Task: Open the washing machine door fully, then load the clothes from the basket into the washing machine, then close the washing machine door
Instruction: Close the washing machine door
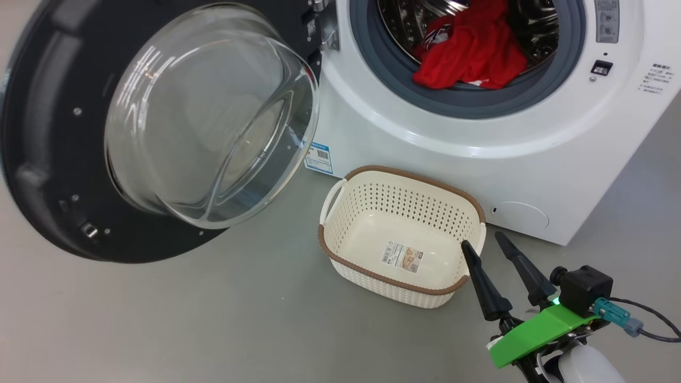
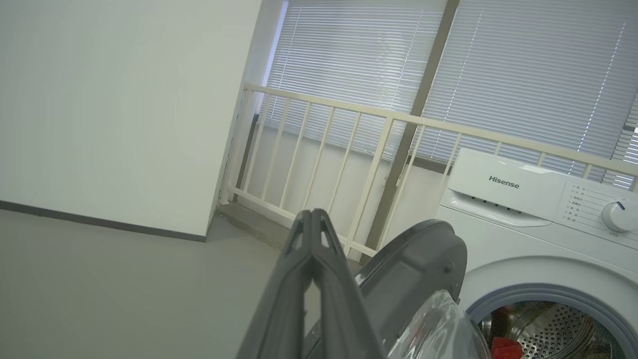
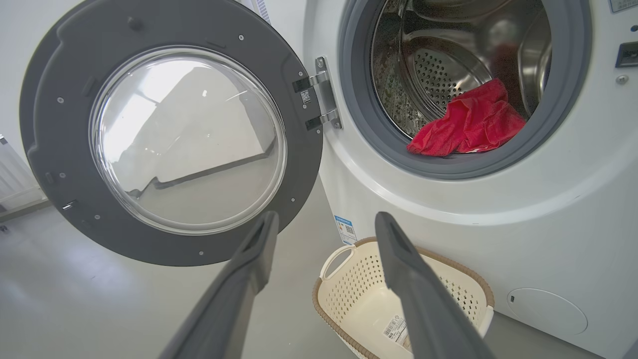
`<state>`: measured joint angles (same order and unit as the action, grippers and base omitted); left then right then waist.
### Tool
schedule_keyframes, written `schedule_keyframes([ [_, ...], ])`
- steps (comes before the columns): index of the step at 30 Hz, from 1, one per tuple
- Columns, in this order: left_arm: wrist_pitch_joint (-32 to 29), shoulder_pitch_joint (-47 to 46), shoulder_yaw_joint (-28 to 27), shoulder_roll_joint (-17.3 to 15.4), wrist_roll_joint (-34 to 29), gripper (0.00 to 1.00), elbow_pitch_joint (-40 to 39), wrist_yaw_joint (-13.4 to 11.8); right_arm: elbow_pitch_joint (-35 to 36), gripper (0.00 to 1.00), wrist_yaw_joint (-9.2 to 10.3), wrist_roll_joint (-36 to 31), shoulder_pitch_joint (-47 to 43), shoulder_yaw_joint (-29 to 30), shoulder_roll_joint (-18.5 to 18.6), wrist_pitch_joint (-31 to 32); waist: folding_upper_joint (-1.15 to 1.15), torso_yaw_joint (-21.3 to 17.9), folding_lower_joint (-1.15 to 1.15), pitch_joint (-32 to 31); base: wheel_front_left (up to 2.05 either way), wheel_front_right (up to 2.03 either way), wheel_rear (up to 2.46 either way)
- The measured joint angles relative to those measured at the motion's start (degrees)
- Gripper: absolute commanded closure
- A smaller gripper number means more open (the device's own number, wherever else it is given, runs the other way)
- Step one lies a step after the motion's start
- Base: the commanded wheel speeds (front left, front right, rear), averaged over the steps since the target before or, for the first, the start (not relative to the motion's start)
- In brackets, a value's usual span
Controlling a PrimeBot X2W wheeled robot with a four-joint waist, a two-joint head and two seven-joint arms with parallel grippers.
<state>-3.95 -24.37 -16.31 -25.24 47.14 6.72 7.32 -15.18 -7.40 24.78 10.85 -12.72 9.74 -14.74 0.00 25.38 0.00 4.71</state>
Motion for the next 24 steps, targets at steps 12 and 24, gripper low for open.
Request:
schedule_keyframes([
  [12, -14.74, -13.66, -7.01, -2.25, 18.85, 1.0, 24.15, -2.26, -0.21, 0.0, 0.0, -0.59, 2.08, -0.14, 0.15, 0.0, 0.0, -2.8, 0.0, 2.48, 0.0, 0.0, 0.0],
  [24, -21.31, -21.8, -9.23, -4.76, 24.17, 1.0, 39.84, -5.33, -0.14, 0.0, 0.0, -1.01, 2.32, 0.25, 0.18, 0.0, 0.0, -5.8, 0.0, 3.5, 0.0, 0.0, 0.0],
])
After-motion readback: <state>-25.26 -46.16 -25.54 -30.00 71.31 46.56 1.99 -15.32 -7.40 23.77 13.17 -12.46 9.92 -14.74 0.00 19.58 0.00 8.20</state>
